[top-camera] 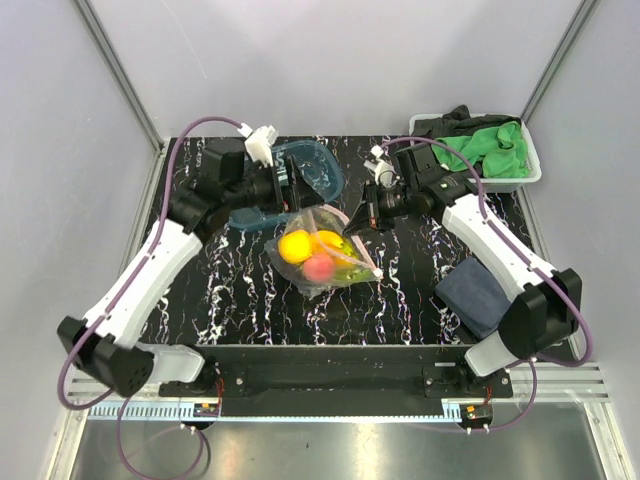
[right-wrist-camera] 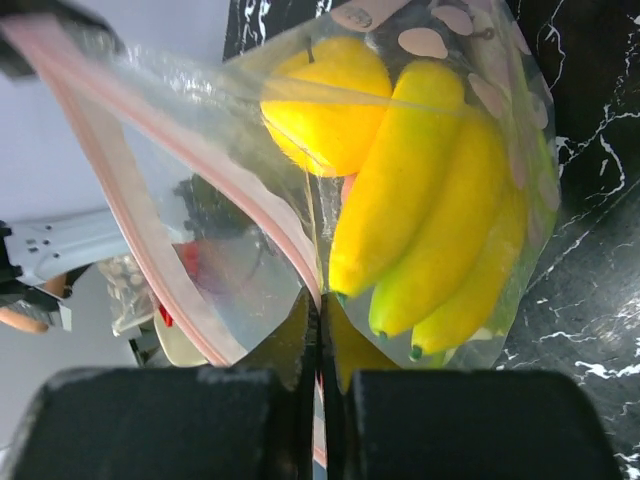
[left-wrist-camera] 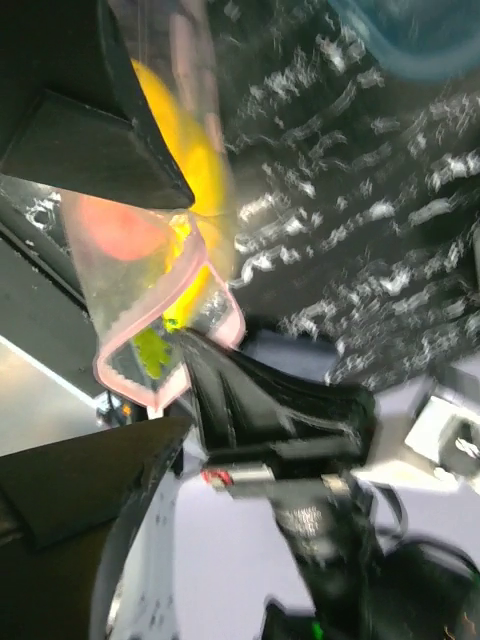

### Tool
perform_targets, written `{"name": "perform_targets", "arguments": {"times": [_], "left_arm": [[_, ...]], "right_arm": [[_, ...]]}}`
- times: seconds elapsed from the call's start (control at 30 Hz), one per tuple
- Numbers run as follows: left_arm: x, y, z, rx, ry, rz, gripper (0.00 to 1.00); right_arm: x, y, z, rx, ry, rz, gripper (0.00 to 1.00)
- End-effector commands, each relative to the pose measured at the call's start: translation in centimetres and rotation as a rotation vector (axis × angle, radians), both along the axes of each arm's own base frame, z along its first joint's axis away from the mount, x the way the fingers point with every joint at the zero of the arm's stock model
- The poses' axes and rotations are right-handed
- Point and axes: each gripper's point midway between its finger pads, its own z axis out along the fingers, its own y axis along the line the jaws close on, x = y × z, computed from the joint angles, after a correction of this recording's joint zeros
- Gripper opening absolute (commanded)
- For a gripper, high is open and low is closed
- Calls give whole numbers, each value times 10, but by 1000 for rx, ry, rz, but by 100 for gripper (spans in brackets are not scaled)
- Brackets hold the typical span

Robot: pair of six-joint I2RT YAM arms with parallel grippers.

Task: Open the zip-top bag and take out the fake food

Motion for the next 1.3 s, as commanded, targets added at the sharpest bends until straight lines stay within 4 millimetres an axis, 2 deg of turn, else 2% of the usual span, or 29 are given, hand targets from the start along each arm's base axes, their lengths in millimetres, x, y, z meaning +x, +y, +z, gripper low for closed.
{"name": "perform_targets", "arguments": {"times": [0.0, 0.03, 0.1, 0.13, 0.2, 0.23, 0.3, 0.33, 0.47, 0.53, 0.67, 0.77, 0.8, 0.83, 1.1, 1.2, 1.27], "left_arm": [[-27, 41, -6, 270, -52, 223, 88], [-44, 32, -10, 288, -44, 194, 86], [-53, 29, -14, 299, -11, 252, 83], [-63, 26, -21, 317, 18, 254, 76], [-69, 19, -28, 321, 86, 284, 70], [-80, 20, -32, 362, 111, 283, 70], [-81, 26, -31, 387, 118, 330, 77], [-85, 33, -25, 391, 109, 353, 81], [-100, 40, -13, 324, 104, 342, 83], [-111, 35, -5, 270, 102, 282, 82], [-123, 24, -11, 193, 200, 261, 80], [-125, 7, -23, 100, 265, 262, 83], [-121, 3, -36, 89, 281, 282, 85], [-116, 2, -38, 64, 298, 318, 85], [-82, -8, -36, 67, 255, 430, 82], [-79, -18, -48, 95, 280, 403, 70], [-82, -20, -54, 114, 285, 375, 47]], "right_arm": [[1, 9, 36, 99, -48, -68, 0], [1, 9, 36, 105, -43, -74, 0], [-2, 9, 36, 124, -39, -88, 0], [-5, 9, 31, 123, -25, -92, 0], [-6, 9, 34, 143, -37, -100, 0], [-7, 9, 30, 142, -28, -103, 0], [-7, 9, 30, 146, -29, -104, 0], [-7, 9, 32, 149, -27, -110, 0], [-5, 10, 39, 167, -39, -116, 0], [-3, 11, 44, 171, -49, -122, 0], [1, 12, 53, 190, -51, -150, 0], [6, 14, 58, 206, -38, -178, 0], [6, 15, 59, 209, -36, -181, 0], [7, 16, 60, 208, -32, -190, 0], [3, 18, 58, 212, -23, -178, 0], [0, 16, 54, 205, -26, -181, 0], [-1, 14, 54, 201, -27, -187, 0]]}}
